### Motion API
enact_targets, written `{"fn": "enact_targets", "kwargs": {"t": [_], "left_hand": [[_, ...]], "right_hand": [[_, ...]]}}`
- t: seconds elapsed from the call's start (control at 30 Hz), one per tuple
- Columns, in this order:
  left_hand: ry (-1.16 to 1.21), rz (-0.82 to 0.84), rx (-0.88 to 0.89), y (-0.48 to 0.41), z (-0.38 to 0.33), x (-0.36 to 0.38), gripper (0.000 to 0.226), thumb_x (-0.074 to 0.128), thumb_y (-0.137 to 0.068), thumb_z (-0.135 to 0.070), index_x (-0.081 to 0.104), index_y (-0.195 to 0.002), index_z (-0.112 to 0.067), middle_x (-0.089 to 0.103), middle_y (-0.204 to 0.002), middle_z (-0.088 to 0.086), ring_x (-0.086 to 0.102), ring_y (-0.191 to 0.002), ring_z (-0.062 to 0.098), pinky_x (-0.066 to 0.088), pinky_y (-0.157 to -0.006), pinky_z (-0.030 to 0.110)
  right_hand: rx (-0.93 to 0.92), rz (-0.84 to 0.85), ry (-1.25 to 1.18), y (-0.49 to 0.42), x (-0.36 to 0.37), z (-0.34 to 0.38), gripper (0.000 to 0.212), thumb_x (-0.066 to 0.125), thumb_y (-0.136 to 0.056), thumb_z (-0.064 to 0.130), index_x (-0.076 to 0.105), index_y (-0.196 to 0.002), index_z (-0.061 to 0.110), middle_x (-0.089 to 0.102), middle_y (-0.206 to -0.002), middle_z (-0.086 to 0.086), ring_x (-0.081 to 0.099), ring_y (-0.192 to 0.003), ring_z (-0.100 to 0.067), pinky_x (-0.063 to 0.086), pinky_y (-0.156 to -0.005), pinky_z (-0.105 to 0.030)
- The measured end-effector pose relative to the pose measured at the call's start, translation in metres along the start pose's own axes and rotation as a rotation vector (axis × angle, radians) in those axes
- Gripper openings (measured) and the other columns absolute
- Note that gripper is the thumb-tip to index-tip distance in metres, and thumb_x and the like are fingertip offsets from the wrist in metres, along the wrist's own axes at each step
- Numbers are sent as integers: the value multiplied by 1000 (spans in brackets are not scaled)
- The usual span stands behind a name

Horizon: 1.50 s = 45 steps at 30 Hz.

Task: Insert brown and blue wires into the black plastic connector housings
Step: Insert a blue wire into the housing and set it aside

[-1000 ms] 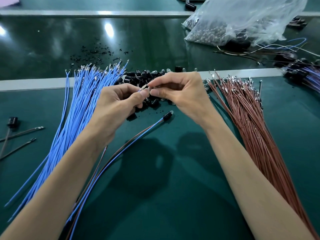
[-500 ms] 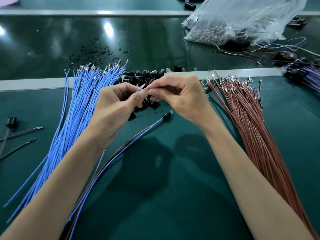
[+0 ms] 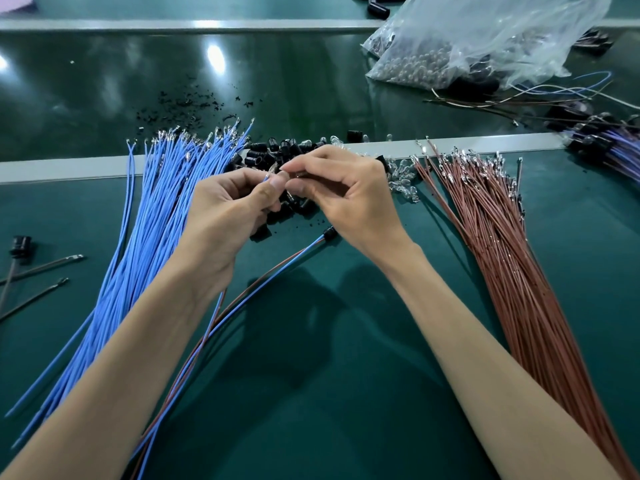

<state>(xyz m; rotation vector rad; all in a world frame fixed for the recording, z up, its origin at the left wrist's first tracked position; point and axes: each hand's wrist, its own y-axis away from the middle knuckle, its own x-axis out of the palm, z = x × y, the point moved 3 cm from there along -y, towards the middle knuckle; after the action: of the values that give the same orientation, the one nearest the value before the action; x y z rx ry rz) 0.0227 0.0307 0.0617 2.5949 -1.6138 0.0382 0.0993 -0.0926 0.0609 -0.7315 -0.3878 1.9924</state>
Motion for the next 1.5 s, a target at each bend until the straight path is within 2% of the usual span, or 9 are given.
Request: {"fn": "enact_targets", "kwargs": {"t": [0.13, 0.27, 0.43, 0.6, 0.77, 0.93, 1.17, 1.37, 1.5], "left_hand": [[17, 16, -13, 0, 0, 0, 25, 61, -89, -12, 60, -65, -14, 52, -52, -8, 34, -40, 1, 25, -39, 9], [-6, 33, 24, 0, -4, 0, 19, 61, -90, -14, 61, -71, -14, 54, -54, -8, 36, -41, 2, 29, -42, 9], [-43, 15, 152, 5, -9, 2, 4, 61, -91, -17, 64, -89, -19, 63, -61, -7, 51, -48, 6, 40, -47, 13], [-68, -112, 221, 6, -9, 1, 10, 63, -91, -18, 66, -84, -25, 66, -63, -10, 62, -55, 6, 43, -51, 13], [42, -149, 155, 4, -7, 1, 14, 64, -90, -15, 69, -80, -22, 67, -67, -11, 61, -63, 5, 48, -60, 15], [130, -51, 18, 2, -6, 0, 4, 68, -82, -17, 71, -79, -16, 67, -66, -8, 61, -62, 4, 48, -61, 13], [178, 99, -135, 0, -5, 1, 11, 67, -70, -29, 71, -72, -19, 63, -64, -9, 57, -56, 3, 46, -52, 12], [162, 138, -191, 0, -3, 2, 11, 68, -68, -31, 73, -67, -21, 61, -64, -9, 54, -53, 3, 44, -47, 12], [124, 179, -228, -1, -2, 2, 12, 67, -68, -31, 71, -62, -22, 60, -63, -9, 51, -52, 2, 40, -46, 11]], "right_hand": [[-83, -43, 75, 1, 2, 0, 13, 65, -82, -9, 72, -94, -6, 68, -85, -13, 60, -75, -9, 51, -73, -15], [-38, -73, 35, -1, 3, 0, 16, 63, -83, -11, 72, -95, -4, 64, -87, -5, 59, -79, -5, 50, -76, -16], [-8, -89, 10, 0, 1, 0, 19, 59, -86, -10, 71, -99, -4, 61, -91, -6, 60, -80, -4, 48, -79, -13], [-80, -105, 39, 1, 2, 4, 18, 61, -84, -12, 71, -99, -7, 65, -89, -11, 61, -78, -3, 52, -76, -16], [-38, -169, 23, 0, -1, 6, 23, 70, -81, -2, 68, -104, -1, 66, -85, 1, 66, -77, -7, 53, -78, -19], [-113, -166, 70, 0, -4, 9, 10, 70, -81, -1, 71, -90, -2, 68, -83, 0, 67, -75, -13, 54, -74, -22], [-138, -137, 70, -2, -2, 10, 9, 70, -81, -2, 73, -89, -3, 62, -87, -5, 59, -77, -8, 47, -74, -15], [-81, -134, 24, -2, -7, 9, 19, 74, -76, 0, 72, -95, -2, 70, -83, -7, 67, -76, -14, 56, -76, -27], [-134, -146, 77, -2, -7, 11, 17, 77, -73, 0, 73, -89, -2, 72, -81, -9, 65, -75, -12, 53, -74, -18]]}}
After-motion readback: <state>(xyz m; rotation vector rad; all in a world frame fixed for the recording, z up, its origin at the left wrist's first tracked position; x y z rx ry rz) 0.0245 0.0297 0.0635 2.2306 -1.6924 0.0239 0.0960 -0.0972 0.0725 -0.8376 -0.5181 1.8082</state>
